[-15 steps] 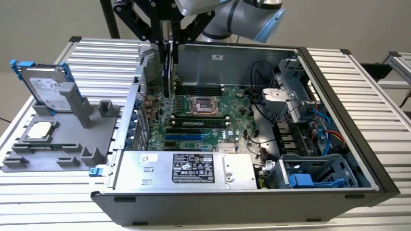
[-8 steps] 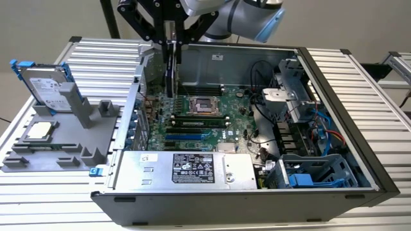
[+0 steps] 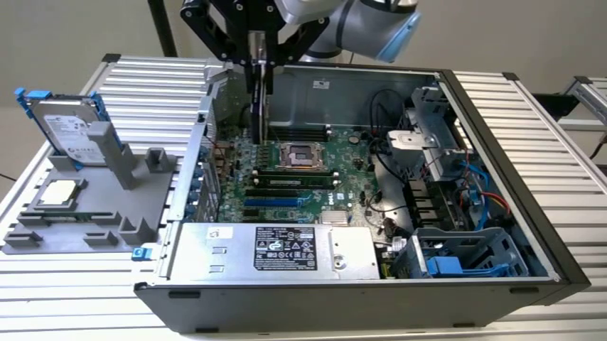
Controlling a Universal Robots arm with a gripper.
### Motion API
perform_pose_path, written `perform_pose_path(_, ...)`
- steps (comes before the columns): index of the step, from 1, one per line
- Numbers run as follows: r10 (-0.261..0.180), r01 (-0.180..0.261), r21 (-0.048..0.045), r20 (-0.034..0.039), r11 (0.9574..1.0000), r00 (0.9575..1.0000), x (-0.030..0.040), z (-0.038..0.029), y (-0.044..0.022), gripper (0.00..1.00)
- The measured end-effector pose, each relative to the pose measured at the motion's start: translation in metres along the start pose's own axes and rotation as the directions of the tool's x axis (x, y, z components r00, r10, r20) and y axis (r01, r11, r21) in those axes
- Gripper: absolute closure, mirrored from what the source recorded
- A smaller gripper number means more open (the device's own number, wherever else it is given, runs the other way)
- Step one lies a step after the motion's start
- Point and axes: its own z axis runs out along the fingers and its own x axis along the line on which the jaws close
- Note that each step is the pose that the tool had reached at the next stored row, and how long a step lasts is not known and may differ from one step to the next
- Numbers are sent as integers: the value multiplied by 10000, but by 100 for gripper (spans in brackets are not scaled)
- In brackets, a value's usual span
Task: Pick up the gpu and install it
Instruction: 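Pick up the gpu and move the gpu toward the slot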
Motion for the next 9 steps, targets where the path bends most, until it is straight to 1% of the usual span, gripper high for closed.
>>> perform_pose_path(9,0,0,0,0,10000,10000,-69,1,0,100)
